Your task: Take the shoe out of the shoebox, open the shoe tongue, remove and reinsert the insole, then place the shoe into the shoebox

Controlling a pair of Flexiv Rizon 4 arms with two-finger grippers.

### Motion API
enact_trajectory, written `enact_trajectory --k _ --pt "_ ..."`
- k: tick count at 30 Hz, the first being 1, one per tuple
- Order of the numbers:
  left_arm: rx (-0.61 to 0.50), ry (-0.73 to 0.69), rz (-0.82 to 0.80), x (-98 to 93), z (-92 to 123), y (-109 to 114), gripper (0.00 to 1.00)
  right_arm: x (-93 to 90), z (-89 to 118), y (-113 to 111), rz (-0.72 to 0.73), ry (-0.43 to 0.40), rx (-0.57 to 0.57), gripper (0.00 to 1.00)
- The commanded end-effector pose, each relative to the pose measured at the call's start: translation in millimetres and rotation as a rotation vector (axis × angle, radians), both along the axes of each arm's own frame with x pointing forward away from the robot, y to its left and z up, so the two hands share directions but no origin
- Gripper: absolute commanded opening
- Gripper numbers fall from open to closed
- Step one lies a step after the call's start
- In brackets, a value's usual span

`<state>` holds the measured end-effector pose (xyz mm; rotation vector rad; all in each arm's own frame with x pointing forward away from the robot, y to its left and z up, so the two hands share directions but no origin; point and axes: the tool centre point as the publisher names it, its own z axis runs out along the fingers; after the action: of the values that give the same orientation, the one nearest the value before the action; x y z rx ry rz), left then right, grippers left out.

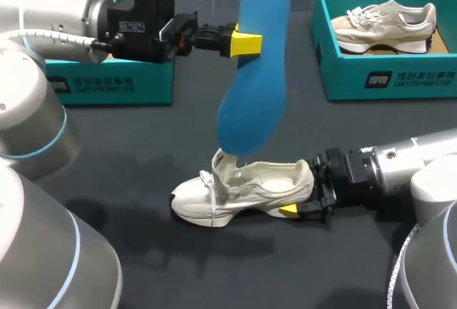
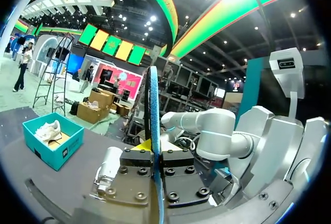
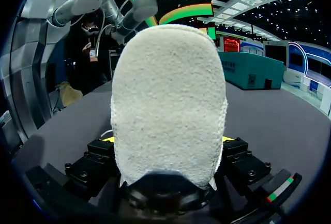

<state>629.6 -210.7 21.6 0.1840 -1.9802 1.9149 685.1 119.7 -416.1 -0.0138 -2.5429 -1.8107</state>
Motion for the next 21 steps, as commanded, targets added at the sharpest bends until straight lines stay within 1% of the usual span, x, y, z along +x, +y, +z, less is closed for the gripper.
enact_trajectory --k 1,6,9,14,21 --pt "0.0 -0.001 0.008 -4.6 -1 5 0.0 -1.1 0 1 0.0 0.0 -0.004 0.0" --pt "0.0 -0.001 0.008 -4.6 -1 5 0.0 -1.1 0 1 0.0 0.0 -0.004 0.0" --pt "-0.033 0.01 0.045 -9.2 7 10 0.0 -1.1 0 1 0.0 0.0 -0.004 0.0" --pt "-0.02 0.023 0.082 -11.7 11 21 0.0 -1.1 0 1 0.0 0.0 -0.004 0.0" --pt "-0.007 0.03 0.082 -16.9 13 27 0.0 -1.1 0 1 0.0 0.0 -0.004 0.0"
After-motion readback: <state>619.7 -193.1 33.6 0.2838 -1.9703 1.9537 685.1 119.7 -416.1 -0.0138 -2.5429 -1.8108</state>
